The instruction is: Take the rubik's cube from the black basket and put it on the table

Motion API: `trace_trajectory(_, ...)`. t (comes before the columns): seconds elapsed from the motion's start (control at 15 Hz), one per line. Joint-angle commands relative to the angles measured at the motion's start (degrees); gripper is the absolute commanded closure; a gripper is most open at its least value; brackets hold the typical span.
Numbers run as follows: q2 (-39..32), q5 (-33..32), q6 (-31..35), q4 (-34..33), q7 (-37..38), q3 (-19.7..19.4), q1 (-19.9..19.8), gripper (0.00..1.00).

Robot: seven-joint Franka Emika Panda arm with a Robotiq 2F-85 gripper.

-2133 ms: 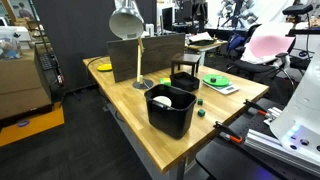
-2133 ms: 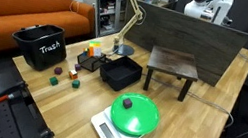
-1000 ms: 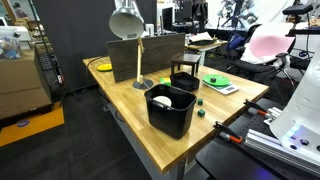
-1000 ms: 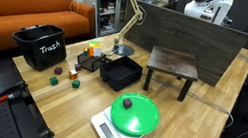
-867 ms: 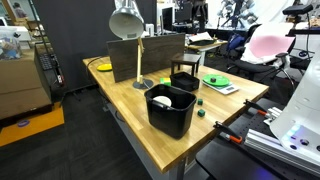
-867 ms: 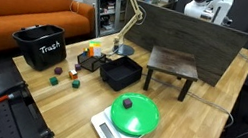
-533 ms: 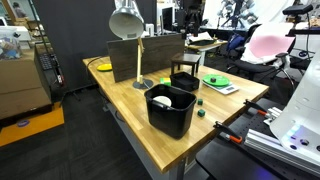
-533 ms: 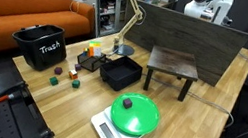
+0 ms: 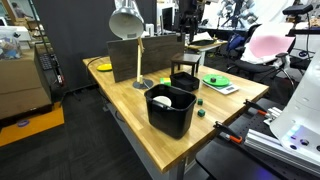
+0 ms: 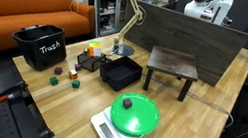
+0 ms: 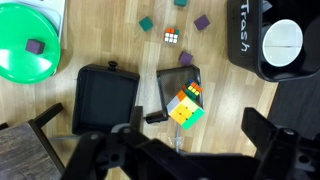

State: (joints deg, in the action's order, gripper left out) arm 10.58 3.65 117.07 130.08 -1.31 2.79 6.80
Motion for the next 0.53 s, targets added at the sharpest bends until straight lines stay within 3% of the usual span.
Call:
trace_trajectory(0.0,0.0,0.1,-0.1,-0.1,-0.1,0.6,-0.7,0.00)
trace_trajectory(0.47,-4.5,5.5,-1.0,-2.9,4.2,0.3,-0.8,0.00)
